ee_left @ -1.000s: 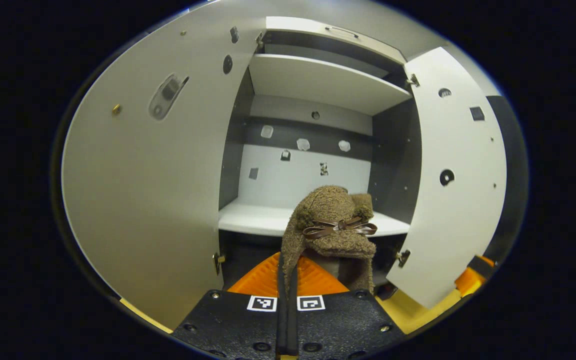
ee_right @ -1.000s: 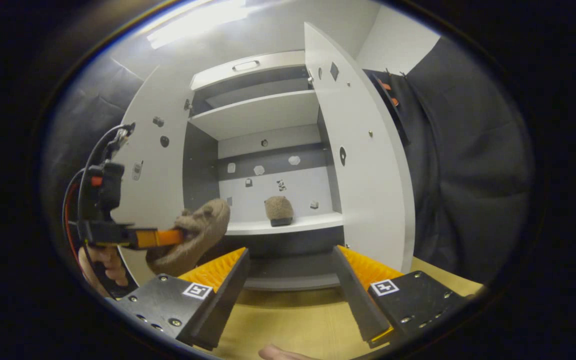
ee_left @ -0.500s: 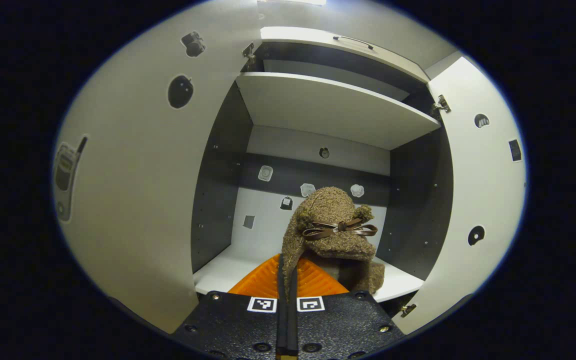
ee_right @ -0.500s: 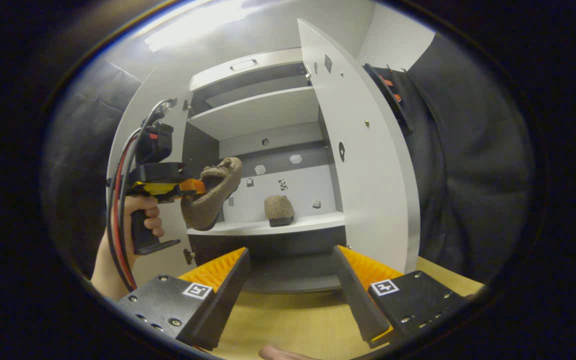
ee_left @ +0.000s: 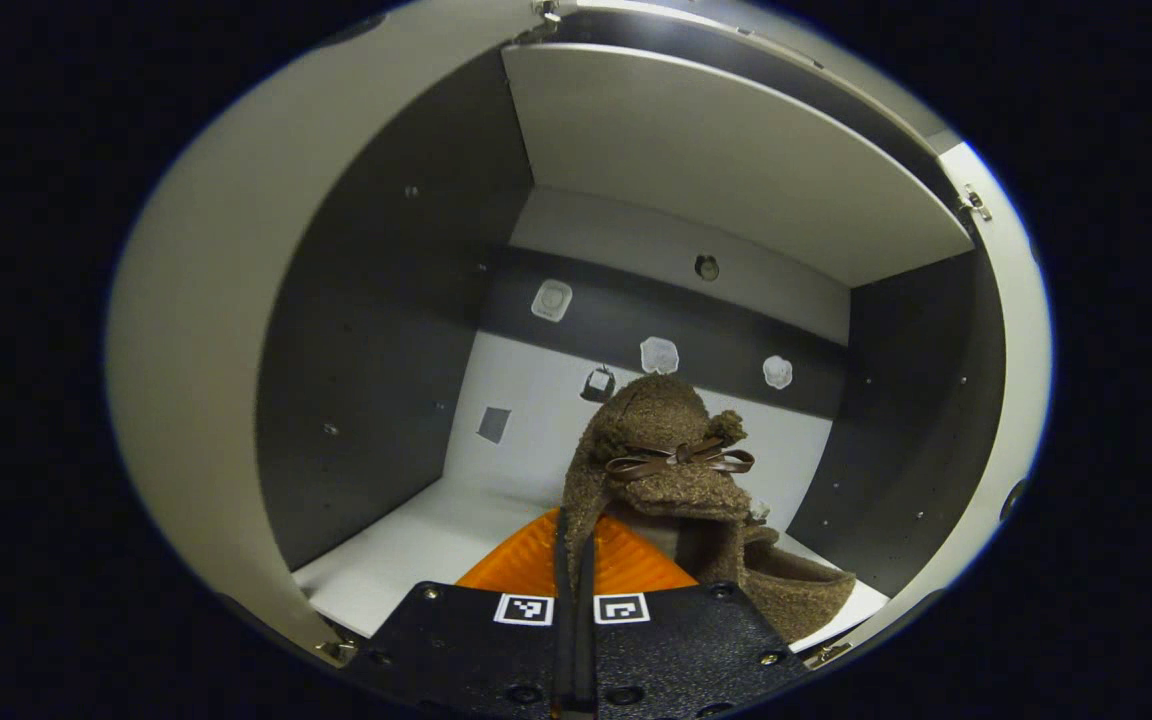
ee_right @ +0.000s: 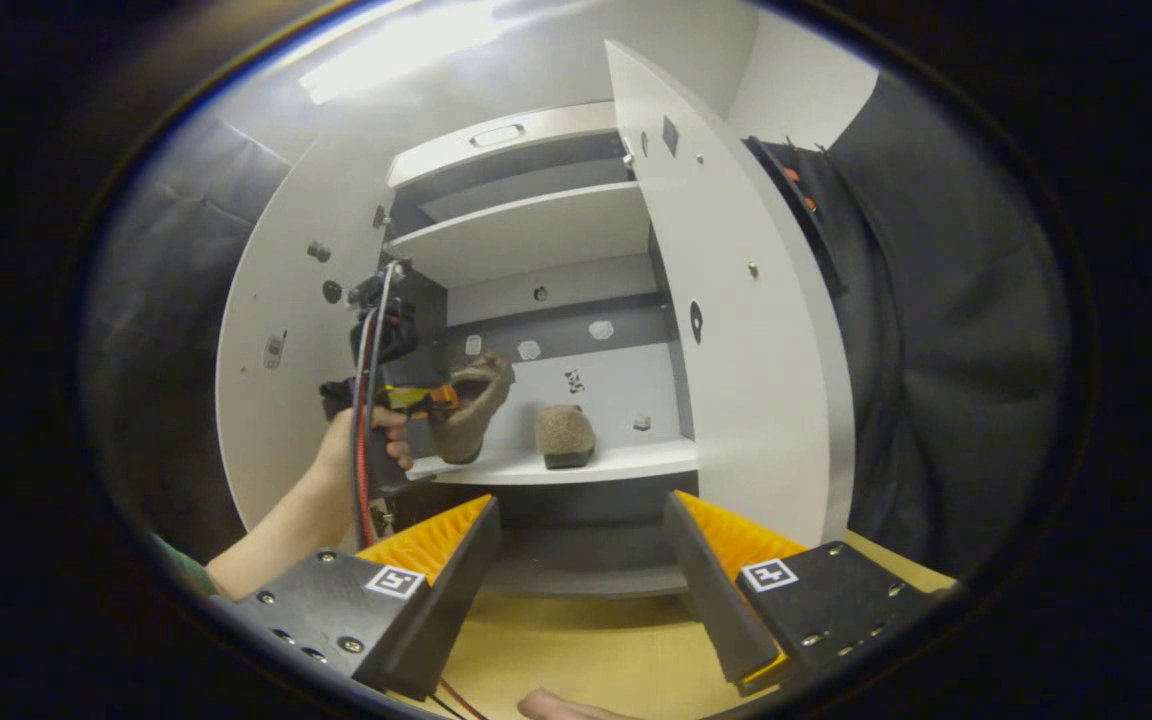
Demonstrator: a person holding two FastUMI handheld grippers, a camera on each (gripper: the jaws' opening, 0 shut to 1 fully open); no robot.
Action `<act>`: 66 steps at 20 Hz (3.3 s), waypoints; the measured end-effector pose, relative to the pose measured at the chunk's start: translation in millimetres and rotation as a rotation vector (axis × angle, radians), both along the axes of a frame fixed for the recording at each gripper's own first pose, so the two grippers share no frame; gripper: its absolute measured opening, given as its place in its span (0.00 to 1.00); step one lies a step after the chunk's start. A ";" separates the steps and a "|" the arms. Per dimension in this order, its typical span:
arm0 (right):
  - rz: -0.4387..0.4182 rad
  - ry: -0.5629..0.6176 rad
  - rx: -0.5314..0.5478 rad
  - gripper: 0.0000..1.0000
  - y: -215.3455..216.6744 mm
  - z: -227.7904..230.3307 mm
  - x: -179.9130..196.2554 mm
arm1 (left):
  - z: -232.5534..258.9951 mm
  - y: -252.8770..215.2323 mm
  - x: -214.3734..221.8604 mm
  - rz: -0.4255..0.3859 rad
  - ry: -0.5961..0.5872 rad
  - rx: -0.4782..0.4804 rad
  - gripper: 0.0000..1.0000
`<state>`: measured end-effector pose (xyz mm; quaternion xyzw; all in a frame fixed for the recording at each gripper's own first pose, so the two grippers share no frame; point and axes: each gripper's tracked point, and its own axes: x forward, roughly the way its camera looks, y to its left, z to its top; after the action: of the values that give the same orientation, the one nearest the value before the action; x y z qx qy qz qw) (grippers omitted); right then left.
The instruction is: Grab one shoe with the right hand and put it into the shoe cabinet, grab the other shoe with the left hand and put it into the shoe cabinet; then close the right door with the right hand and the left door with the left hand.
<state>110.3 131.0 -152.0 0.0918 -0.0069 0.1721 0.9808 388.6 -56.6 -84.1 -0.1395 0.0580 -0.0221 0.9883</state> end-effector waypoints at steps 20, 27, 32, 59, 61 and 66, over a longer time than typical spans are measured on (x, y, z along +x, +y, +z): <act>-0.040 -0.046 -0.017 0.99 -15.0 16.8 -31.2 | 23.4 -4.5 -54.6 0.026 -0.010 0.093 0.97; -0.033 -0.063 -0.022 0.99 -28.6 38.4 -66.8 | 54.0 2.0 -151.8 -0.037 -0.088 0.111 0.96; -0.056 -0.035 -0.058 0.99 -51.1 49.9 -94.5 | 51.8 2.3 -231.9 -0.091 -0.128 0.159 0.96; -0.079 0.082 -0.167 0.98 -294.3 134.6 61.4 | 19.5 7.5 -451.6 -0.203 -0.136 0.218 0.98; -0.079 0.118 -0.138 0.98 -289.8 130.3 80.4 | 16.5 11.3 -452.6 -0.205 -0.130 0.215 0.97; -0.029 0.121 -0.114 0.95 -248.2 130.9 94.2 | 8.8 25.0 -449.9 -0.196 -0.116 0.207 0.97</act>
<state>204.6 -117.2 -21.1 0.0459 0.0611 0.1520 0.9854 -61.2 -31.6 -75.4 -0.0291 0.0164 -0.1205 0.9922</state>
